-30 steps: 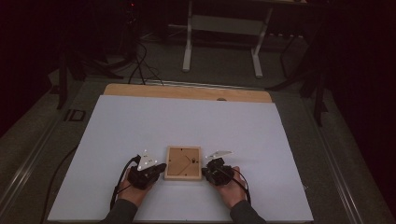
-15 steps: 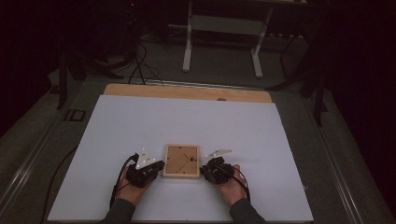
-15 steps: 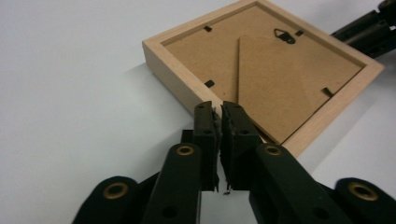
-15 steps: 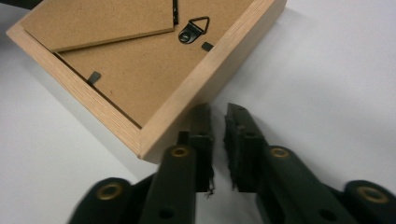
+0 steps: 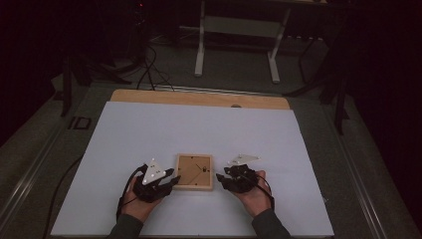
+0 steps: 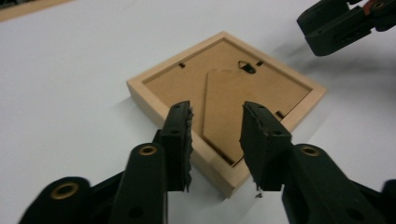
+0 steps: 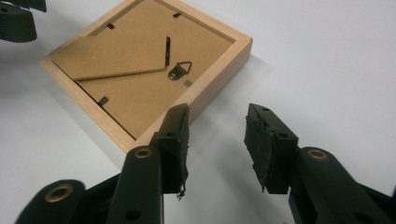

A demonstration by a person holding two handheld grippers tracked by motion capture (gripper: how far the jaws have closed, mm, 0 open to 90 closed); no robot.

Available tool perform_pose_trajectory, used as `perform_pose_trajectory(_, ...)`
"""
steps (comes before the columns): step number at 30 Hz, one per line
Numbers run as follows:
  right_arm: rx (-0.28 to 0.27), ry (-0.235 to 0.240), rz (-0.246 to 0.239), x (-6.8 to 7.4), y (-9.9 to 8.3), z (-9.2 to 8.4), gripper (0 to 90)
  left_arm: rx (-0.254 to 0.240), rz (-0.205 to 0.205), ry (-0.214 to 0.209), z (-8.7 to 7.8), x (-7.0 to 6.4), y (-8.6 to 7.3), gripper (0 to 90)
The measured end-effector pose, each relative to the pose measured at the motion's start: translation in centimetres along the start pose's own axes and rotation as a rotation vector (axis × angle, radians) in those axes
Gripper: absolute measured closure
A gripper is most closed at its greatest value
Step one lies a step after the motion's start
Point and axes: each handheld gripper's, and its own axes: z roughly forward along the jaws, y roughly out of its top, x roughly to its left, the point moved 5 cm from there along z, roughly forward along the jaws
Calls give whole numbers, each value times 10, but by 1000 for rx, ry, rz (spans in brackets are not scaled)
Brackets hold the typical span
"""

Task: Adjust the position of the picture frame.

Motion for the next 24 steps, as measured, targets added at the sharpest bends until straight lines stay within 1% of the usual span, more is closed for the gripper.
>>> perform_pose_trajectory(2,-1,1,-6,0,0,-4,557,-16,4,-2,-4,-2,5,596)
perform_pose_trajectory(6,0,-8,-19,-4,-4,-11,533,-29,16,-9,-9,-5,13,575)
perform_pose_trajectory(10,3,-19,-21,-10,-8,-15,515,-16,11,-18,-9,-4,16,563)
perform_pose_trajectory(14,12,-31,-24,-15,-10,-16,496,13,3,-20,-8,-1,20,544)
perform_pose_trajectory(17,10,-34,-19,-17,-10,-18,487,27,-17,-21,-8,2,25,525)
perform_pose_trajectory(18,9,-34,-19,-18,-10,-18,482,35,-18,-20,-8,2,27,514)
perform_pose_trajectory(19,6,-34,-21,-18,-9,-18,482,46,-19,-19,-7,3,29,502)
perform_pose_trajectory(21,3,-35,-19,-19,-9,-19,479,75,-23,-30,-4,3,33,477)
perform_pose_trajectory(22,4,-34,-18,-19,-9,-19,478,90,-23,-32,-3,3,35,465)
perform_pose_trajectory(24,4,-36,-16,-20,-9,-19,477,116,-5,-42,0,2,37,464)
